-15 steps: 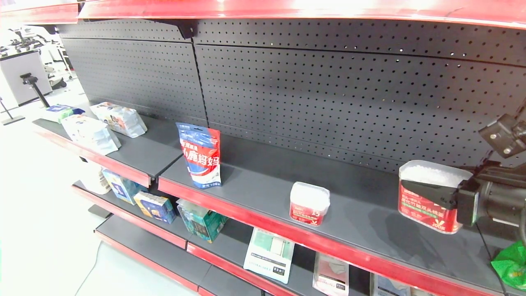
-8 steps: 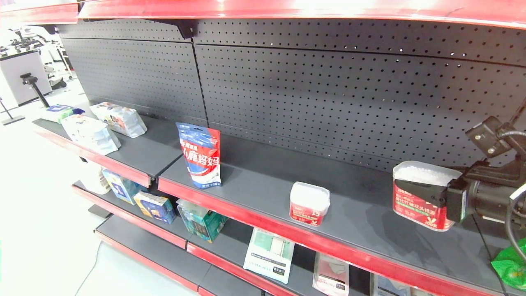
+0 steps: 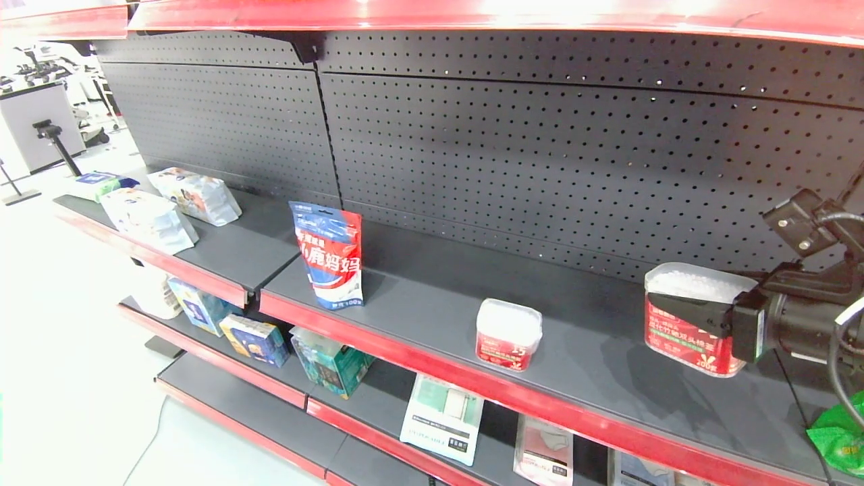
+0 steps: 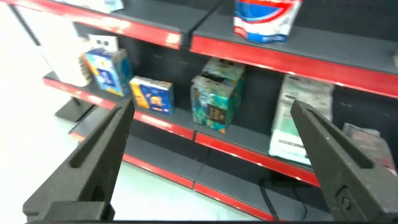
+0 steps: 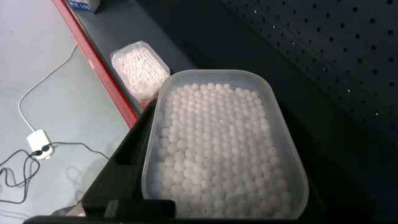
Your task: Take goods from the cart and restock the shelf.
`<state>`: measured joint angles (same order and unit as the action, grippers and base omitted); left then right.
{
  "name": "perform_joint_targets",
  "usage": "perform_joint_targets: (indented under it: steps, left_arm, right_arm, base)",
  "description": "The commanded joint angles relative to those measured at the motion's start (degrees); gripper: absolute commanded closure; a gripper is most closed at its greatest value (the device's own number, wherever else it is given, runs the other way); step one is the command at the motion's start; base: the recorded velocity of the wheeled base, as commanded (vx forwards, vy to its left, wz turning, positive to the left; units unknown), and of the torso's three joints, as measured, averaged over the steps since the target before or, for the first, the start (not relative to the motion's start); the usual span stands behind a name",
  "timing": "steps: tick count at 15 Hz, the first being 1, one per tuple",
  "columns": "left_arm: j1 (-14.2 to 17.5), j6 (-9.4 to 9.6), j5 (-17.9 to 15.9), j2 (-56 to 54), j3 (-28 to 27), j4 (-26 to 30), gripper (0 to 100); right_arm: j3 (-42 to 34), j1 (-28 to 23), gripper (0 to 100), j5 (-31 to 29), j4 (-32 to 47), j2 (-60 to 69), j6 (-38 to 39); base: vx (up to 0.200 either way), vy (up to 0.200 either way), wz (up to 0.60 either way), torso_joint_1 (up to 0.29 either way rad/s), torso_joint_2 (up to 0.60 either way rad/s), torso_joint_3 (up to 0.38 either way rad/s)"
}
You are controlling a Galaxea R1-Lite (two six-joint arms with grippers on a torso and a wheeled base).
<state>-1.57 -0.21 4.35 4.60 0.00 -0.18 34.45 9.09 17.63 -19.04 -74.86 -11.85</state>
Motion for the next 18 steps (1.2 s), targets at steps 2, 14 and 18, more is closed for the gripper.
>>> perform_joint_targets:
  steps: [2,14,18]
  left_arm:
    - [1.22,-0.23,-1.19,-3.45,0.0,0.01,0]
    - [1.48,0.12,-2.68,-4.42,0.0,0.01,0]
    - [1.48,0.12,-2.68,-4.42,0.0,0.01,0]
  right_arm:
    - [0.0,0.05,100,0.04,-0.03,0.16,-0.02]
    - [0.62,0.4,100,1.44,-4.16,-6.79,-0.1]
    - [0.71,-0.57,100,9.35,-15.76,-16.19,-0.1]
  base:
    - [0.0,0.0,0.0,0.0,0.0,0.0]
    - [0.0,0.0,0.0,0.0,0.0,0.0]
    - [0.0,0.0,0.0,0.0,0.0,0.0]
